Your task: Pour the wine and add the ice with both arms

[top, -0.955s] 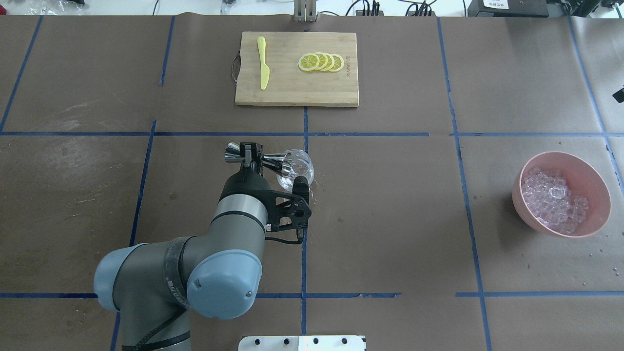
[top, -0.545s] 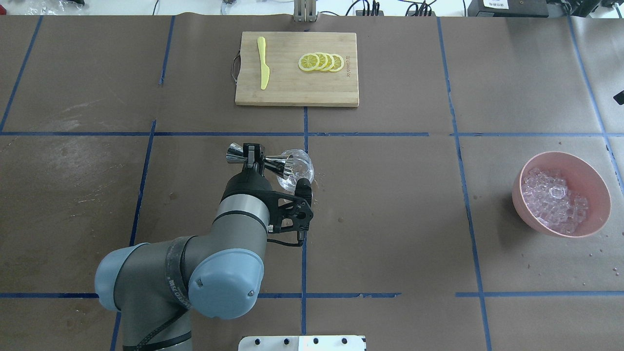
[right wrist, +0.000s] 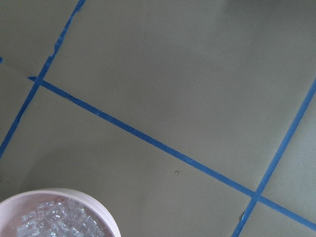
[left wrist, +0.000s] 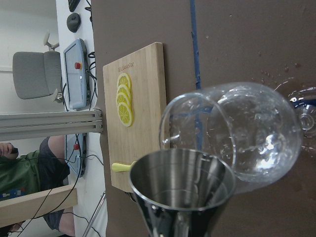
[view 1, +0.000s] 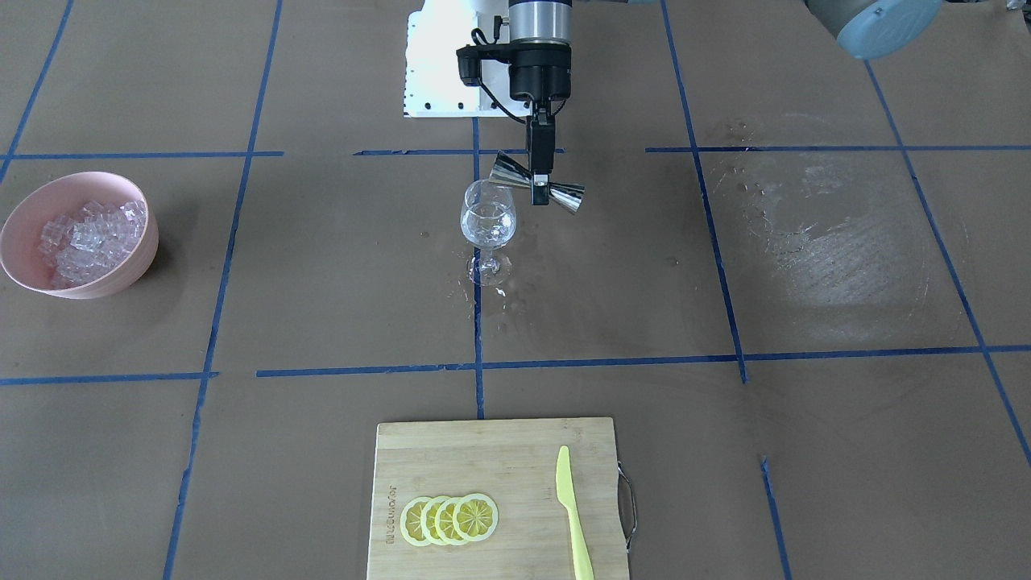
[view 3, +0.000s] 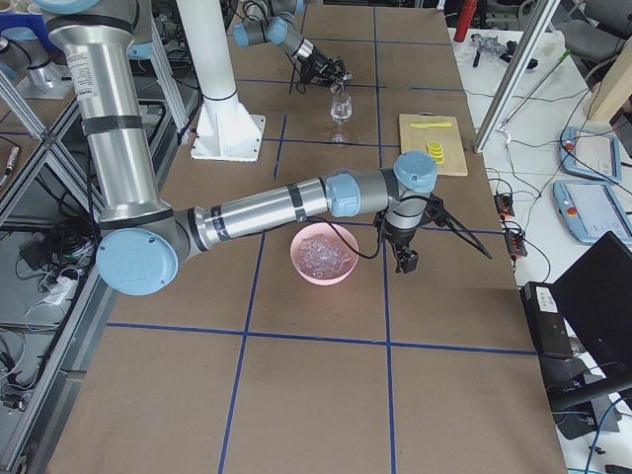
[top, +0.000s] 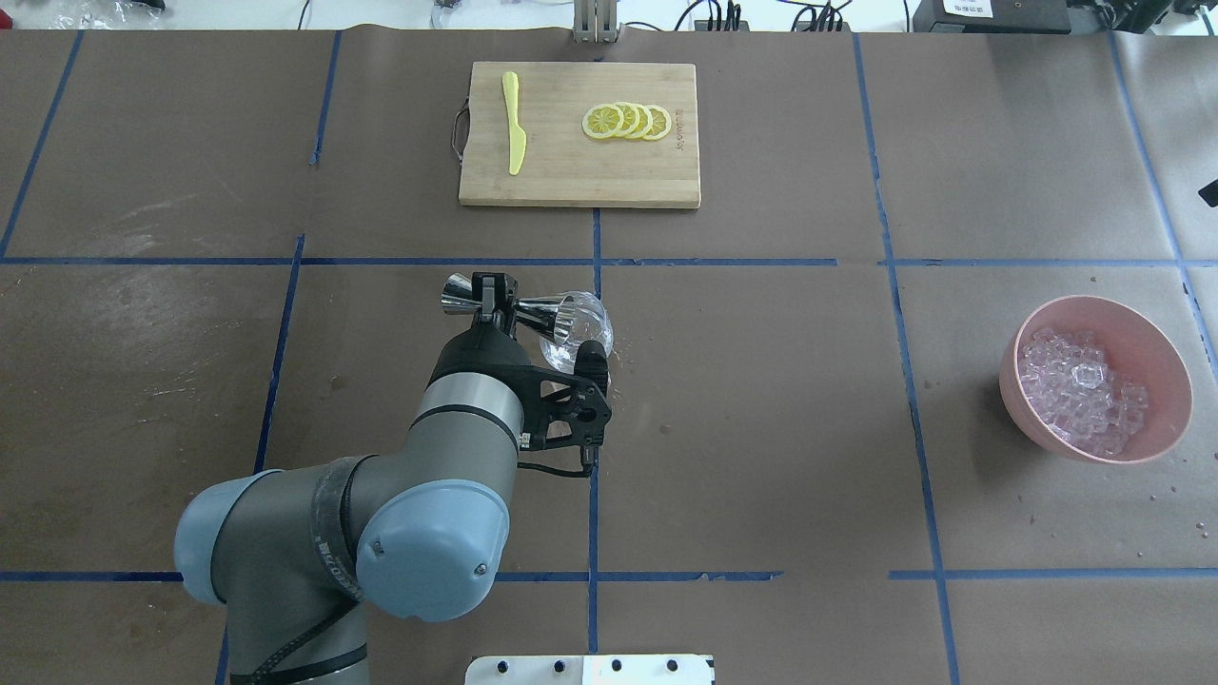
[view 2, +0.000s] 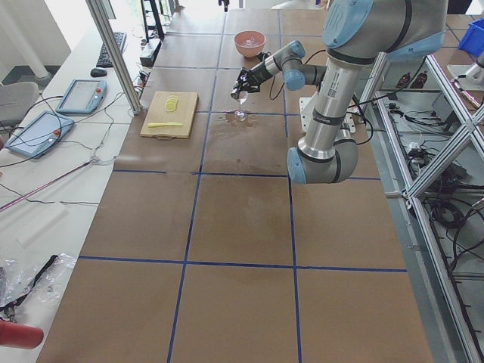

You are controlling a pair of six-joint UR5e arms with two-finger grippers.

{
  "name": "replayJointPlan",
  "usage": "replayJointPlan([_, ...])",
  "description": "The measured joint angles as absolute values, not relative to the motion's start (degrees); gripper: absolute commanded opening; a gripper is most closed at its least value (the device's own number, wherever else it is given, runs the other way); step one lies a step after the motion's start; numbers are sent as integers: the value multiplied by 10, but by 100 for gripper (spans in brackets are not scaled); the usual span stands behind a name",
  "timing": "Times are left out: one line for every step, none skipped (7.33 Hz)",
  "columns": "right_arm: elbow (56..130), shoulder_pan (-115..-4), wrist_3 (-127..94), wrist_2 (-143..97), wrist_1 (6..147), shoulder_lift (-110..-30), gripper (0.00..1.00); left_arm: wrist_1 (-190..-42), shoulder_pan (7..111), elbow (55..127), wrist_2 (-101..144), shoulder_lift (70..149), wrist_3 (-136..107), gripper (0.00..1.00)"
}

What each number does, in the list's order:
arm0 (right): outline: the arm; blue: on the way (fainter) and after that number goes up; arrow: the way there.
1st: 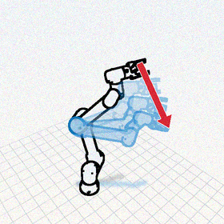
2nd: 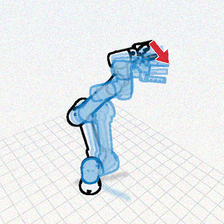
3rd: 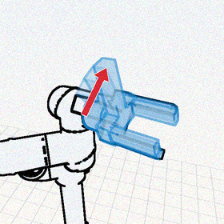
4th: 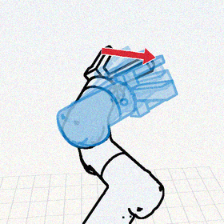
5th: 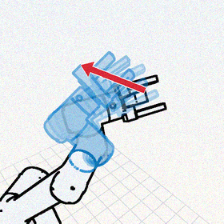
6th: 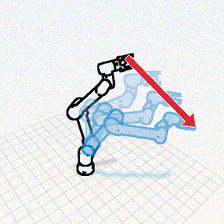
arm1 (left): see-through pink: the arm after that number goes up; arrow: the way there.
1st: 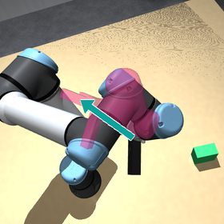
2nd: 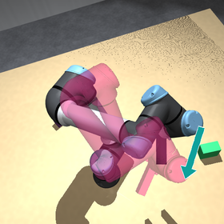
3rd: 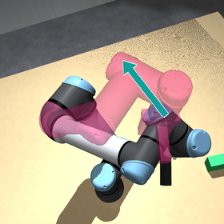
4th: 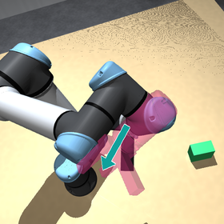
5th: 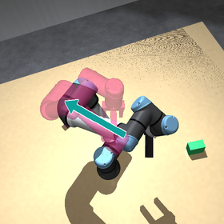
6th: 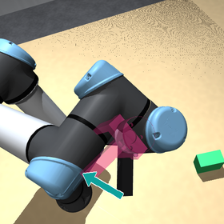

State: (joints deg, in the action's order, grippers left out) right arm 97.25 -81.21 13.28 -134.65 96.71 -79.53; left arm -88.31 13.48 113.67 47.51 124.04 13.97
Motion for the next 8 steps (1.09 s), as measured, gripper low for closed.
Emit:
replayJointPlan([973,-812,133,-1346,967,-795,100,-896,138,1141,475,1239,99,0])
replayJointPlan([973,-812,133,-1346,967,-795,100,-918,142,1145,474,1233,45,0])
replayJointPlan([973,-812,133,-1346,967,-795,100,-935,145,1148,474,1221,-31,0])
replayJointPlan([972,-812,134,-1346,967,-795,100,-942,146,1152,475,1204,-105,0])
replayJointPlan([972,-812,134,-1346,967,-795,100,-945,146,1160,477,1187,-168,0])
replayJointPlan([972,-812,134,-1346,967,-794,100,-947,147,1171,486,1172,-226,0])
replayJointPlan([972,-812,134,-1346,967,-794,100,-947,147,1185,505,1165,-285,0])
replayJointPlan([972,-812,134,-1346,967,-793,100,-946,147,1194,521,1155,-355,0])
